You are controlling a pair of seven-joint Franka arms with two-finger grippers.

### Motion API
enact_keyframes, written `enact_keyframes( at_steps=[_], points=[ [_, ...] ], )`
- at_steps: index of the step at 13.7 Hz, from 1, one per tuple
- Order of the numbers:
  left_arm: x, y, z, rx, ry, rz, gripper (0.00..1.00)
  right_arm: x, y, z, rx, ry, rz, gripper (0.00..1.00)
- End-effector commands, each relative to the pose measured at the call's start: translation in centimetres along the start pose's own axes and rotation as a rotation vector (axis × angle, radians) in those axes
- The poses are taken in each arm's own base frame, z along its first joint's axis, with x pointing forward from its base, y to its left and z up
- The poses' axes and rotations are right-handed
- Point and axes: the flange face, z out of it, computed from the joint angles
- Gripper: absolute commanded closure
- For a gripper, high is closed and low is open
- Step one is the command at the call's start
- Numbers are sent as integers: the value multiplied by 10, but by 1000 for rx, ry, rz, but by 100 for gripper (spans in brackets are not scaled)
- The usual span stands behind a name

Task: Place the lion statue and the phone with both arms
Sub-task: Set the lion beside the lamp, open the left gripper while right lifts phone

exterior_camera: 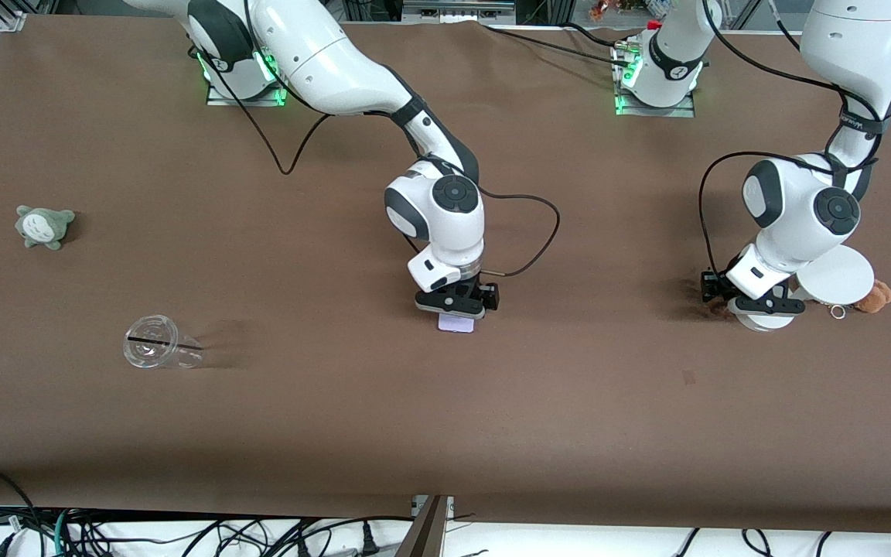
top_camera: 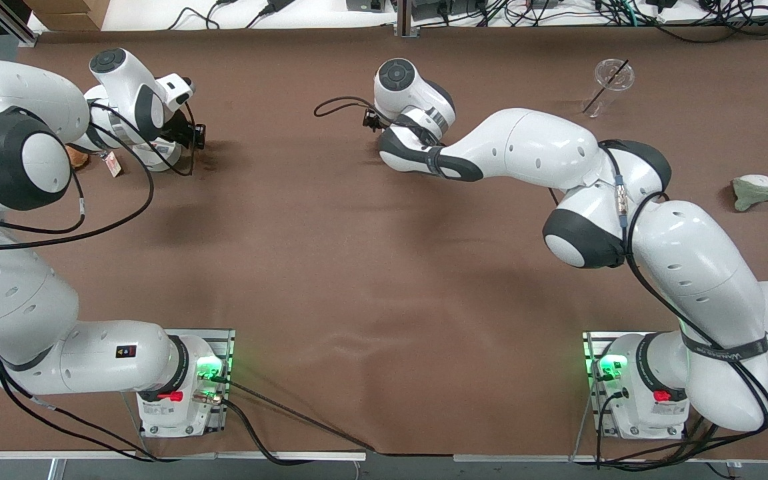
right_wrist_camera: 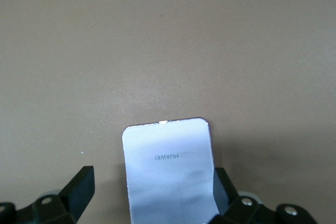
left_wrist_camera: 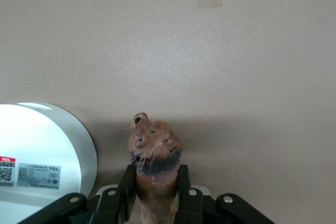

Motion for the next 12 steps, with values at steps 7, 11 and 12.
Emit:
enact_keyframes(
  at_steps=[7, 11, 12],
  points=[
    [0, -1, 3, 14, 29, 22, 1, -19, -7, 18, -41, 58, -83, 0],
    [20, 5, -24, 11, 49, 28, 0, -18, -6, 17, -50, 57, -117, 0],
    [23, 6, -31, 9, 51, 29, 0, -18, -8, 15, -49, 58, -117, 0]
  ],
)
